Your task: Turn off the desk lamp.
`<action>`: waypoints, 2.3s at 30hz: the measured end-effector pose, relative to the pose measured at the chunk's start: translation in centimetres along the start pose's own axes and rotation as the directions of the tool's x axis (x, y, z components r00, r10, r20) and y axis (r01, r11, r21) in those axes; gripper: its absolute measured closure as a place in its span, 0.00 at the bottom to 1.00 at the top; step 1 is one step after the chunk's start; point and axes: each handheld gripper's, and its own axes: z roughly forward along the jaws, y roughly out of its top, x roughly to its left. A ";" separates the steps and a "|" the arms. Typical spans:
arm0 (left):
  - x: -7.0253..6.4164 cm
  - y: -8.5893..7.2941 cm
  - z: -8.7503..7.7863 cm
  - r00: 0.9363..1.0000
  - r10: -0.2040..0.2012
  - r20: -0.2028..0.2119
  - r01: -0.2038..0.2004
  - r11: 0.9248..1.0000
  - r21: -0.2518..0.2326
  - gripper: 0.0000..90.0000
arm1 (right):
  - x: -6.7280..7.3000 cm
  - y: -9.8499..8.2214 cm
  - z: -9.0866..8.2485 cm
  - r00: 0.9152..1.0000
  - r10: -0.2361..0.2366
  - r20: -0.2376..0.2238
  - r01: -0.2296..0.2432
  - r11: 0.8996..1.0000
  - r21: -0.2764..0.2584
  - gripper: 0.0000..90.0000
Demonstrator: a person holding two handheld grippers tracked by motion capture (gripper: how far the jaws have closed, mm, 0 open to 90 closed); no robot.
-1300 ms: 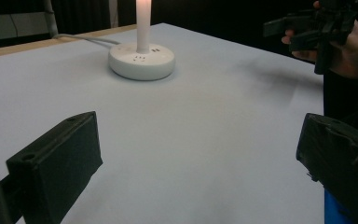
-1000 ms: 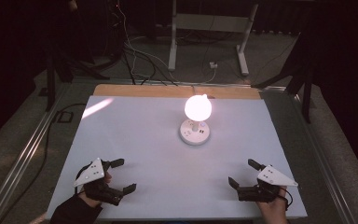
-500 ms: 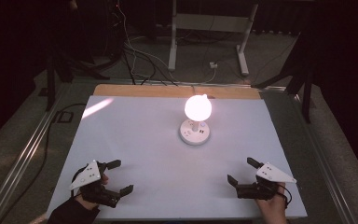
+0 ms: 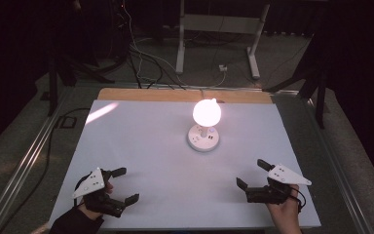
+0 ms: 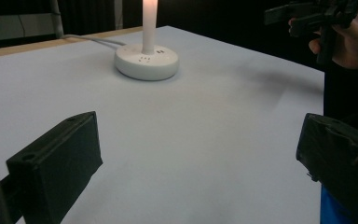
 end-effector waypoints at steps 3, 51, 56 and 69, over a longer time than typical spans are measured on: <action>0.0 0.0 0.0 1.000 0.001 -0.001 -0.001 1.000 0.004 0.01 | -0.2 0.5 0.1 1.000 0.005 0.001 -0.005 1.000 -0.007 0.00; -0.1 0.0 0.1 1.000 0.003 0.010 -0.003 1.000 0.011 0.01 | -1.2 5.7 8.5 0.997 -0.036 -0.064 0.038 0.999 0.019 0.00; -0.1 0.0 0.1 1.000 0.000 0.010 -0.001 1.000 0.013 0.01 | -1.0 5.8 9.7 0.996 -0.060 -0.061 0.063 0.997 0.038 0.00; -0.1 0.0 0.1 1.000 0.001 0.009 -0.001 1.000 0.016 0.01 | -0.6 5.3 12.8 0.999 -0.016 -0.050 0.019 0.998 0.062 0.00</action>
